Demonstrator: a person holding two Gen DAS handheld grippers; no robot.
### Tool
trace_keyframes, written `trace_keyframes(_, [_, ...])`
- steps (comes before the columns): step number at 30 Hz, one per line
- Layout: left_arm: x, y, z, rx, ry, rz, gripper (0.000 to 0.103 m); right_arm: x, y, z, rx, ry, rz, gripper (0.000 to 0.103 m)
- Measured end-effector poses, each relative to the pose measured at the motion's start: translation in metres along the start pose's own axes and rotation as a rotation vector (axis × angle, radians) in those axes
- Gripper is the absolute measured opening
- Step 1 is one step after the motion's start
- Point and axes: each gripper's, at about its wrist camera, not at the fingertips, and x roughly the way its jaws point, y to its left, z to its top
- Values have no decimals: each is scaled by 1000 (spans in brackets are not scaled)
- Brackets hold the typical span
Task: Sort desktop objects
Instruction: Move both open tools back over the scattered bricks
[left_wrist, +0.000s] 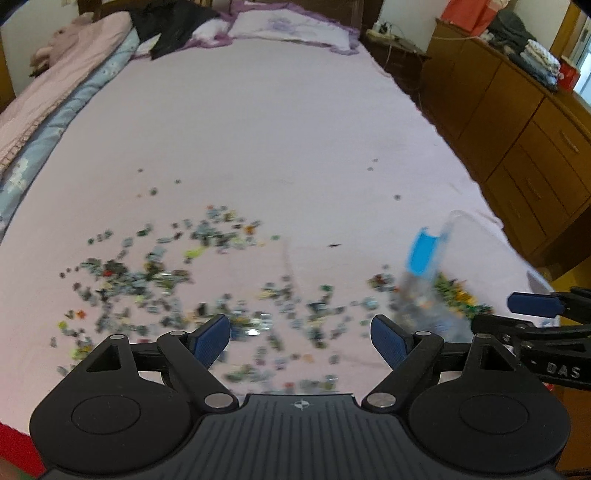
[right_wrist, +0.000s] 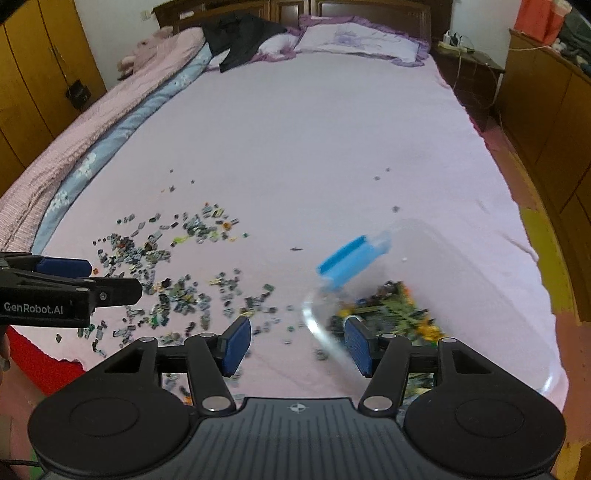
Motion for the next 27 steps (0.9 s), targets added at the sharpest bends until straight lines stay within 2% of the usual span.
trace_keyframes(4, [9,60,4,10,20,0,85,18,55,4,-2,20,-26,62])
trace_keyframes(8, [28,113,7,44,38,38,84,45,106,7,38,57,-17,62])
trace_keyframes(13, [67,157,21,100,35,103,75,63,156,10,-52,97,1,65])
trace_keyframes(16, [97,171,32,150,15,138,68,73,170,10,-96,115,-3,70])
trace_keyframes(21, [153,176,48,249,14,158,42,105,165,7,-38,193,1,69])
trace_keyframes(24, [183,176,53,285,38,131,37,127,162,8,-17,220,0,68])
trace_keyframes(27, [206,175,54,323,56,133,37,145,162,14,-11,223,9,68])
